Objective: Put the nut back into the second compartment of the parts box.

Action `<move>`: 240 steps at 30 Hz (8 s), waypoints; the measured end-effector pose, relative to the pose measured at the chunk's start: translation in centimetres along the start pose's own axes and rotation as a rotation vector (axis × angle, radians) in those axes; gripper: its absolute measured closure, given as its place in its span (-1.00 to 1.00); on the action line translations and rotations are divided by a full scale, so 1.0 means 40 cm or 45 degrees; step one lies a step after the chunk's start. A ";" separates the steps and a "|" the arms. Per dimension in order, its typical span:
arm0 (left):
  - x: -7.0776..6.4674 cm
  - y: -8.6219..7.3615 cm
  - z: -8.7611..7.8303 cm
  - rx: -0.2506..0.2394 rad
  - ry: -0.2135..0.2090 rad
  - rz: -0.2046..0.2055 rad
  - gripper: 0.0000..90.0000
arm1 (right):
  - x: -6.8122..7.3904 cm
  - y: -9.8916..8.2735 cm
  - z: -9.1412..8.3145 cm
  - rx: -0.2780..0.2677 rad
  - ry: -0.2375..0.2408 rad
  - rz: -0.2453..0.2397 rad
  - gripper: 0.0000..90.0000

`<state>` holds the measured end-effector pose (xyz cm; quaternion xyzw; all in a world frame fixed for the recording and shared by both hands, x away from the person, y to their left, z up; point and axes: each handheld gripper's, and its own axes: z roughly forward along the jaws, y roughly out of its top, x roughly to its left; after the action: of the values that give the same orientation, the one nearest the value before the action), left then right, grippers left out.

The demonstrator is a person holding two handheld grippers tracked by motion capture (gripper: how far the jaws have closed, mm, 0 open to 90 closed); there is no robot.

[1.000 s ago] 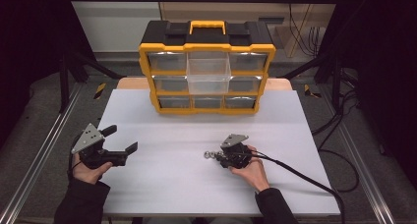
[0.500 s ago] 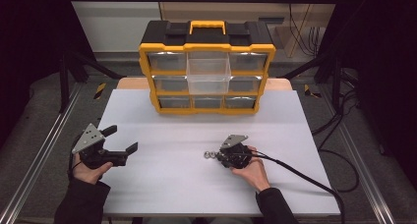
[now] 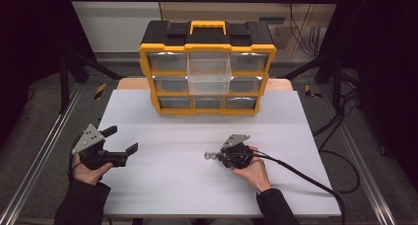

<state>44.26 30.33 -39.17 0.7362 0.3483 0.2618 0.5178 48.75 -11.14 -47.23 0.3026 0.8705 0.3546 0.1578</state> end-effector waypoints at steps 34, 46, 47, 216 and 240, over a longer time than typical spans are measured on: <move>-0.001 0.000 0.000 0.000 -0.003 0.001 -0.96 | -0.008 -0.008 0.014 -0.005 0.055 0.033 0.56; 0.000 -0.001 0.001 0.004 -0.001 0.000 -0.96 | -0.011 0.015 -0.046 -0.051 0.059 0.048 0.56; 0.000 -0.001 0.001 0.004 -0.001 0.000 -0.96 | -0.011 0.015 -0.046 -0.051 0.059 0.048 0.56; -0.001 -0.005 0.008 0.017 -0.016 -0.002 -0.97 | -0.133 0.465 -0.410 -0.482 -0.300 0.108 -0.72; -0.002 -0.008 0.012 0.028 -0.017 -0.006 -0.97 | -0.100 0.268 -0.382 -0.508 -0.240 0.146 -0.80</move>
<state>44.50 30.06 -39.62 0.7428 0.3493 0.2518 0.5127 48.79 -15.62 -28.66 0.3462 0.7460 0.4982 0.2745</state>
